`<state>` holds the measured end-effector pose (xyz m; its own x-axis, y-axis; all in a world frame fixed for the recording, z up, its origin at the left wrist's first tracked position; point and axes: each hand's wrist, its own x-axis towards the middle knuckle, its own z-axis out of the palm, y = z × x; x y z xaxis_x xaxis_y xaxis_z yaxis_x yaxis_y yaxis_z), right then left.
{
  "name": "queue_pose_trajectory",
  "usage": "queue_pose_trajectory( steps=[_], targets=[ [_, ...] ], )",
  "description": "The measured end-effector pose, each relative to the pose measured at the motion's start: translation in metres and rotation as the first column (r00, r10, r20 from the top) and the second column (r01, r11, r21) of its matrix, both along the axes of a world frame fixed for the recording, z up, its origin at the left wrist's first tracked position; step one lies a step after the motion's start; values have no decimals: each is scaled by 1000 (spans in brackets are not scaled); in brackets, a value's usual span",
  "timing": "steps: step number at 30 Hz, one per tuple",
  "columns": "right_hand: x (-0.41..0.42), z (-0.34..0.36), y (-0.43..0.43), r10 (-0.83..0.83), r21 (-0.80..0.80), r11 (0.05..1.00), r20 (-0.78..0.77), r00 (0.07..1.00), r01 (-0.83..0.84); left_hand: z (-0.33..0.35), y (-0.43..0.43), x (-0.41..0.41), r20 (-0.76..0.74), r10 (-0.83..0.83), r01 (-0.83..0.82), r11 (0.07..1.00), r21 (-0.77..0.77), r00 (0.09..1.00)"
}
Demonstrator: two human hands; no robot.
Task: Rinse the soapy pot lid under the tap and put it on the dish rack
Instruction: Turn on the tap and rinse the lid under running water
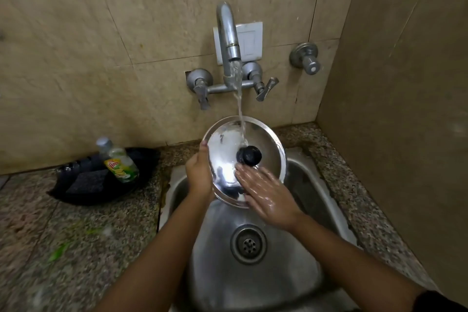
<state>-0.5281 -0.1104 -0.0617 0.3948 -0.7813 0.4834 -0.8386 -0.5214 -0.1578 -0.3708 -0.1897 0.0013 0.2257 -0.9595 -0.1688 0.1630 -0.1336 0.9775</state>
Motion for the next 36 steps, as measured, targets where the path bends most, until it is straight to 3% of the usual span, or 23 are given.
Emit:
queue_pose_trajectory(
  steps=[4, 6, 10, 12, 14, 19, 23, 26, 28, 30, 32, 33, 34, 36],
  targets=[
    [-44, -15, 3, -14, 68, 998, -3, 1000, 14, 10, 7, 8, 263, -146, 195, 966, -171, 954],
    [-42, -11, -5, -93, 39, 995, 144, 985, 88, 13, 11, 8, 371, -179, 271, 938, -214, 911],
    [-30, 12, -23, -293, 118, 954, 550, 782, 274, 18, 13, 12, 326, -113, 213, 933, -291, 938],
    [-25, 23, -31, -319, 180, 946, 660, 680, 270, 18, 10, 16, 296, -36, 130, 943, -305, 954],
    [-18, 31, -38, -320, 195, 946, 698, 640, 260, 14, 2, 23, 222, 31, 30, 963, -268, 975],
    [-5, 53, -58, -259, 89, 957, 686, 680, 275, 4, -13, 35, 34, 105, -100, 987, -123, 994],
    [-4, 72, -71, -350, 42, 904, 645, 679, 425, 5, -13, 26, 111, -30, 42, 994, -103, 993],
    [-9, 85, -78, -412, 95, 894, 561, 718, 438, 18, -1, 2, 205, -181, 205, 973, -105, 962],
    [-5, 97, -81, -353, 61, 931, 404, 844, 360, 21, 3, -6, 238, -247, 280, 953, -115, 939],
    [4, 107, -84, -130, -60, 989, 99, 987, 136, 23, 3, -3, 254, -286, 325, 937, -129, 924],
    [5, 112, -90, 40, -71, 996, -81, 996, -46, 23, 4, 2, 191, -285, 318, 933, -169, 939],
    [-1, 113, -94, 37, -24, 999, -30, 999, -38, 23, 6, 6, 133, -256, 278, 942, -185, 957],
    [-10, 113, -98, -23, 52, 998, 117, 993, 17, 22, 8, 10, 63, -214, 222, 958, -179, 975],
    [-27, 108, -103, -180, 210, 973, 408, 895, 100, 17, 8, 22, -62, -197, 189, 975, -115, 978]
  ],
)
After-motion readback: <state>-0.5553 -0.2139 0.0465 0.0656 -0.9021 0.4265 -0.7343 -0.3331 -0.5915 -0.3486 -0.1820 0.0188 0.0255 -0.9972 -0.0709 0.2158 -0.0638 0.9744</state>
